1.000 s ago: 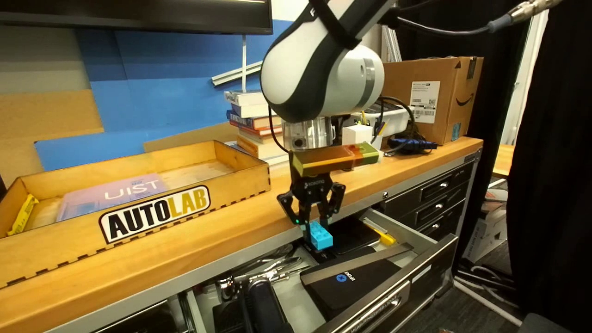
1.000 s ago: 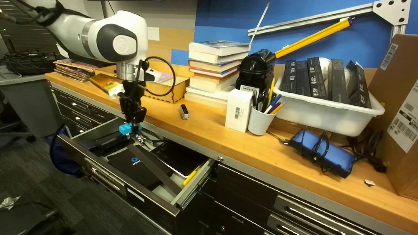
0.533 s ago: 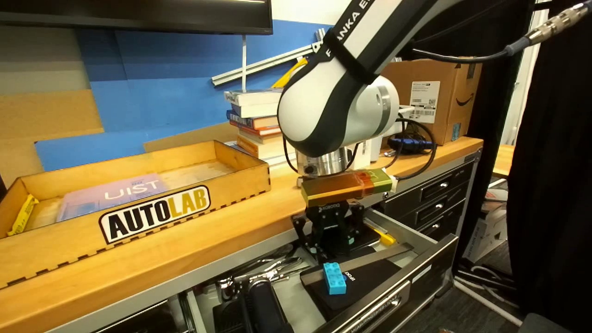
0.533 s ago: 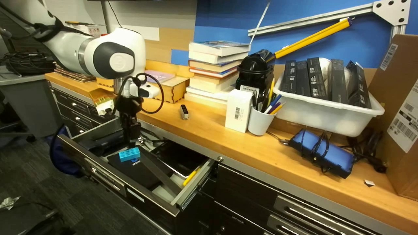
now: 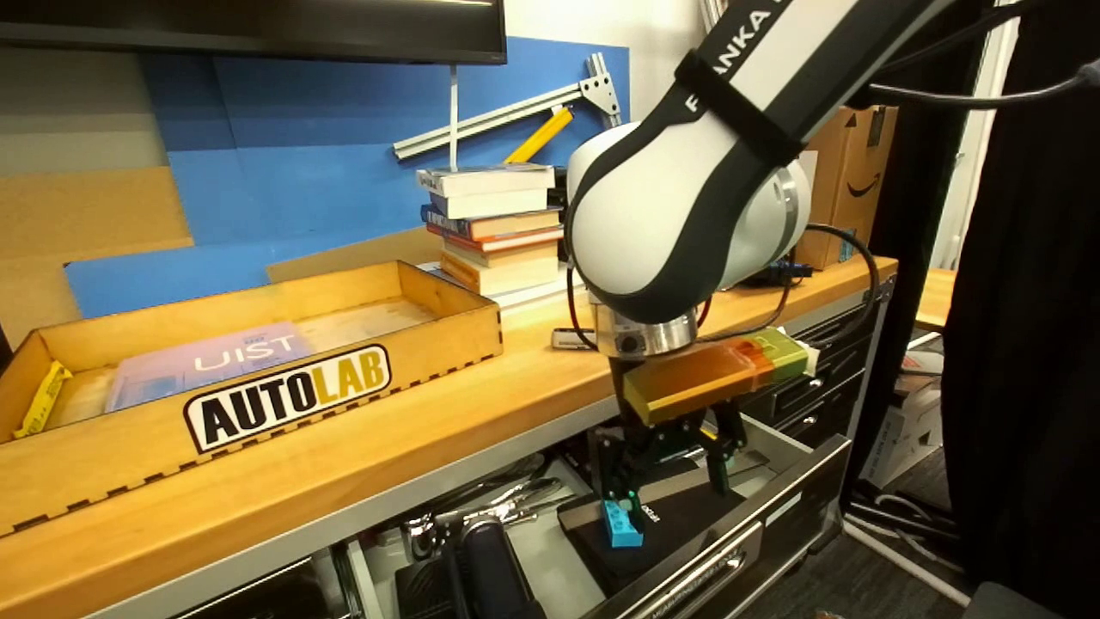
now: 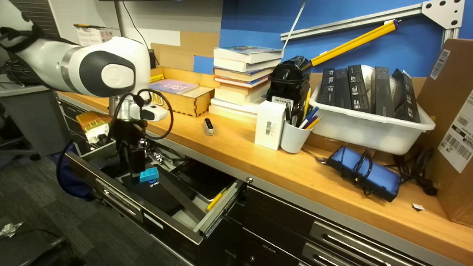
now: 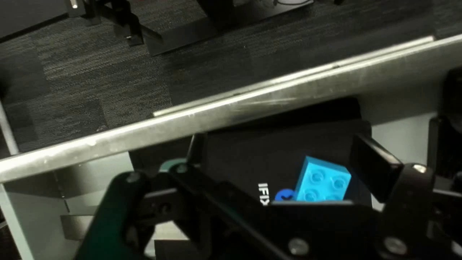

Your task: Put the blue object in the drawer and close the drawer

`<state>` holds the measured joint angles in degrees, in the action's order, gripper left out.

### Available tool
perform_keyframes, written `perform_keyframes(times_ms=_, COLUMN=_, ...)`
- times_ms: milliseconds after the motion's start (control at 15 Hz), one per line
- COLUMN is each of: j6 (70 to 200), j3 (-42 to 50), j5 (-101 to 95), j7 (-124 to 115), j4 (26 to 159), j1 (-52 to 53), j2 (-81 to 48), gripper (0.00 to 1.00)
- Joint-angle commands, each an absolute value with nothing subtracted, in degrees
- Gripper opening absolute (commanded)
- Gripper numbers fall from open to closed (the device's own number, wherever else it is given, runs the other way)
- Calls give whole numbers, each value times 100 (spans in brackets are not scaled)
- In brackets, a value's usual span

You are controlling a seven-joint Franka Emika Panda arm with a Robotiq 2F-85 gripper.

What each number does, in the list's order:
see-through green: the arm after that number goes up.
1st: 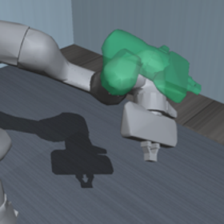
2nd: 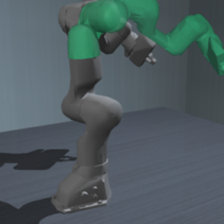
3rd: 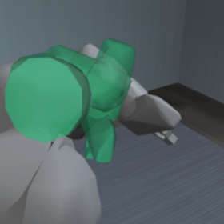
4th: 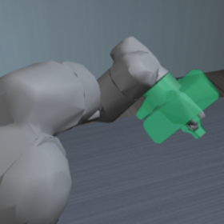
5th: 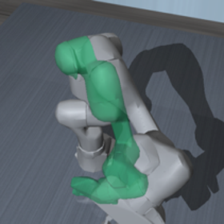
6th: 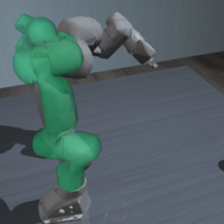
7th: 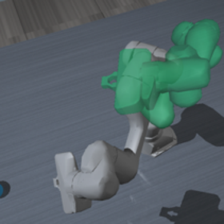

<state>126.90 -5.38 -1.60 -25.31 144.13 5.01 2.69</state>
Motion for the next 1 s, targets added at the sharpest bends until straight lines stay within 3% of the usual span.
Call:
perform_keyframes(times_ms=0, j6=12240, j3=-456, j5=166, j7=-1776, j4=14659, j1=440, j2=520, gripper=100)
perform_keyframes(times_ms=533, j6=11210, j3=-313, j5=176, j7=-369, j4=14047, j1=328, j2=-556, gripper=100)
perform_keyframes(times_ms=933, j6=11932, j3=-279, j5=573, j7=-795, j4=13661, j1=296, j2=-1449, gripper=100)
